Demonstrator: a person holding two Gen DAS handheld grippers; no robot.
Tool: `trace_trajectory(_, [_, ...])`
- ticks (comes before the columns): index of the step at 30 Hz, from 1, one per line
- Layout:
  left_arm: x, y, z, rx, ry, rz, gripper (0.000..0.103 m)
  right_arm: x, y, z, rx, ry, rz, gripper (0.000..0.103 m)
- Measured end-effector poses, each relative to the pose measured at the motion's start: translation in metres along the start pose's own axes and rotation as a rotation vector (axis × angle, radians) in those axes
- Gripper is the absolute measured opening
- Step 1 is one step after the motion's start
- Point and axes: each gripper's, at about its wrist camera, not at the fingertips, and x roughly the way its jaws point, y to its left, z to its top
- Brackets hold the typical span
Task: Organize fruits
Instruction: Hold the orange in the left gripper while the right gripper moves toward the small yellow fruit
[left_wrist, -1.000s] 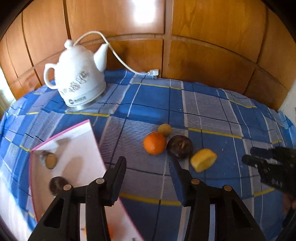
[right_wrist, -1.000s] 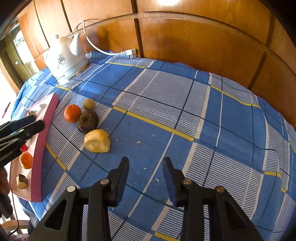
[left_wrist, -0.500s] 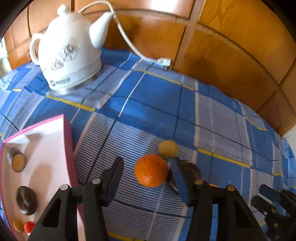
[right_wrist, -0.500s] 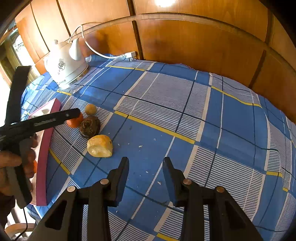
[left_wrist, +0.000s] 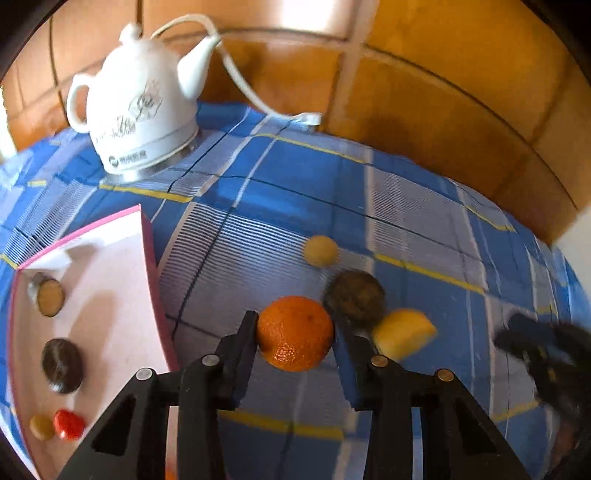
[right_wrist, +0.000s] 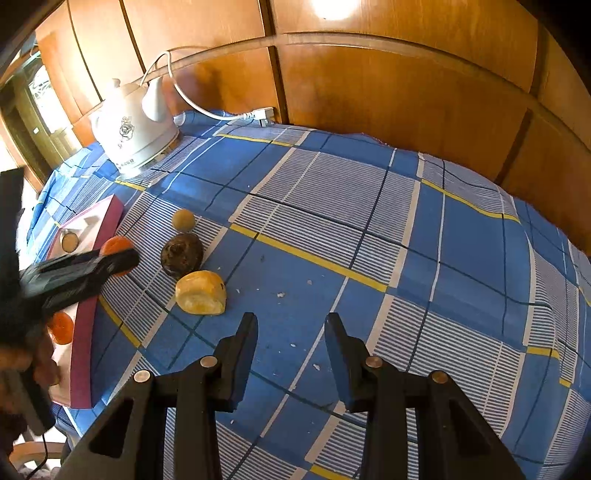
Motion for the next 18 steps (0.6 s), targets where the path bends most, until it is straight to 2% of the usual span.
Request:
trace_trajectory(5, [-0.029, -0.032, -0.044, 0.099, -0.042, -0.015, 0.040, 0.001, -0.002, -0.001, 0.009, 0.007, 0.006, 0.038])
trace_trajectory(11, [-0.028, -0.064, -0.102, 0.268, -0.104, 0.025, 0.040, 0.000, -0.003, -0.002, 0.008, -0.004, 0.017, 0.038])
trace_trajectory(13, [-0.023, -0.065, -0.113, 0.274, -0.104, 0.023, 0.040, -0.001, -0.003, -0.003, 0.007, -0.010, 0.023, 0.038])
trace_trajectory(18, [-0.015, -0.060, -0.125, 0.277, -0.167, 0.020, 0.041, -0.003, -0.002, -0.003, -0.002, -0.022, 0.057, 0.038])
